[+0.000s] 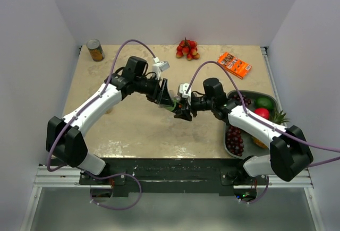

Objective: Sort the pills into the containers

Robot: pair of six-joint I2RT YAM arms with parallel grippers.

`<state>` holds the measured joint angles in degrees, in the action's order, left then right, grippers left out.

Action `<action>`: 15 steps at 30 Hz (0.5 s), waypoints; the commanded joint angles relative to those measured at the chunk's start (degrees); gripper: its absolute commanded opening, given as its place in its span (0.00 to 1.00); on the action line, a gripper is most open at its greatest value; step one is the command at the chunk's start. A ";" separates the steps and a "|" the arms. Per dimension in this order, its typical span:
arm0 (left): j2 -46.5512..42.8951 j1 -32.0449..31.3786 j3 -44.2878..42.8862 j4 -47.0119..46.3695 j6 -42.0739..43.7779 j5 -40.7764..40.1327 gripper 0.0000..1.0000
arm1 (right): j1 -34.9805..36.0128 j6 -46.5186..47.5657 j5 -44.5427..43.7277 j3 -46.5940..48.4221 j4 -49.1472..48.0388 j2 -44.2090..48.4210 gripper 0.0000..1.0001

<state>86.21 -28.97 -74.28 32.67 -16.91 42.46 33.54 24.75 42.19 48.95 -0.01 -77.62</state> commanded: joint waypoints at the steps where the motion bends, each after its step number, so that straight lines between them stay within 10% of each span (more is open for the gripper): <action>1: 1.85 -0.82 -0.26 1.54 6.97 8.51 0.08 | -0.66 -4.61 14.56 2.03 -9.82 2.56 0.00; 8: -0.43 -0.91 2.74 -0.41 11.89 9.05 0.13 | -2.95 -15.42 18.45 -0.08 -18.87 2.74 0.00; 15: -1.58 -1.09 1.07 -1.29 10.76 6.07 0.50 | -2.95 -17.72 18.80 -0.70 -21.17 1.86 0.00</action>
<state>84.97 -28.91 -73.17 30.85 -7.44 50.46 30.28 9.91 55.16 46.13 -7.14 -77.62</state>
